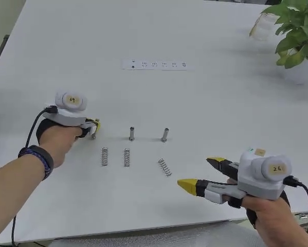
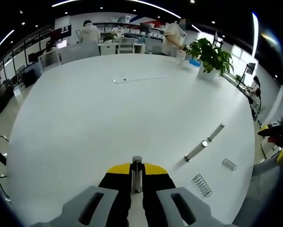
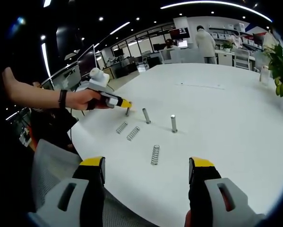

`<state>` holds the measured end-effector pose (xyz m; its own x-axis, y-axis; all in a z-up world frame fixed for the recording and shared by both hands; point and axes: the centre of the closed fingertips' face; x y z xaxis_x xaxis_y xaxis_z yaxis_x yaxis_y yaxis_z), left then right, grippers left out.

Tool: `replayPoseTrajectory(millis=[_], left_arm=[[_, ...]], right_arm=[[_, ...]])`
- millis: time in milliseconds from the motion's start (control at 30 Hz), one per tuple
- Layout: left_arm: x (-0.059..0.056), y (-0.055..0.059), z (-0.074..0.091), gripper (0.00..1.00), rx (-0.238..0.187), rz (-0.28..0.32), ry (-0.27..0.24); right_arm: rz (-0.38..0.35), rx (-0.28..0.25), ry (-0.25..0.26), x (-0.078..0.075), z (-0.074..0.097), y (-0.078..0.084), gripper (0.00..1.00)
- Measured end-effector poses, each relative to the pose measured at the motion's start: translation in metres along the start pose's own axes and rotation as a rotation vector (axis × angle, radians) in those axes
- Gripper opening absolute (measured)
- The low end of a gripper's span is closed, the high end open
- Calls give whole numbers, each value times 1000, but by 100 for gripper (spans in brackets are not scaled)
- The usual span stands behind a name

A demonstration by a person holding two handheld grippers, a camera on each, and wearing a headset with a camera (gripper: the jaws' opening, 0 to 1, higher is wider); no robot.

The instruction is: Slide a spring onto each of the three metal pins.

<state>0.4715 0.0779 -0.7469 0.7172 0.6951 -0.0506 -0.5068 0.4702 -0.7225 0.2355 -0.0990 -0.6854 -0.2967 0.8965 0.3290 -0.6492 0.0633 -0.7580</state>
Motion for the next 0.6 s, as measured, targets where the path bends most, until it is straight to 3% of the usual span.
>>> replayPoseTrajectory(millis=[600], left_arm=[[-2, 6, 14, 0, -5, -25, -10]], right_arm=[[3, -4, -4, 3, 0, 0, 71]])
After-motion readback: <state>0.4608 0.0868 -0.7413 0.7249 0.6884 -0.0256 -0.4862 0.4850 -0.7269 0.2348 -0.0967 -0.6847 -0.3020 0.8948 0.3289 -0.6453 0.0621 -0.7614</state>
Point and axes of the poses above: the centre of the closed fingertips' face, and the gripper's own axes: z roughly backward along the fingers, x roughly to its left, y roughly out of its underside, and after that the axes turned 4 degrees about -z, right-handed
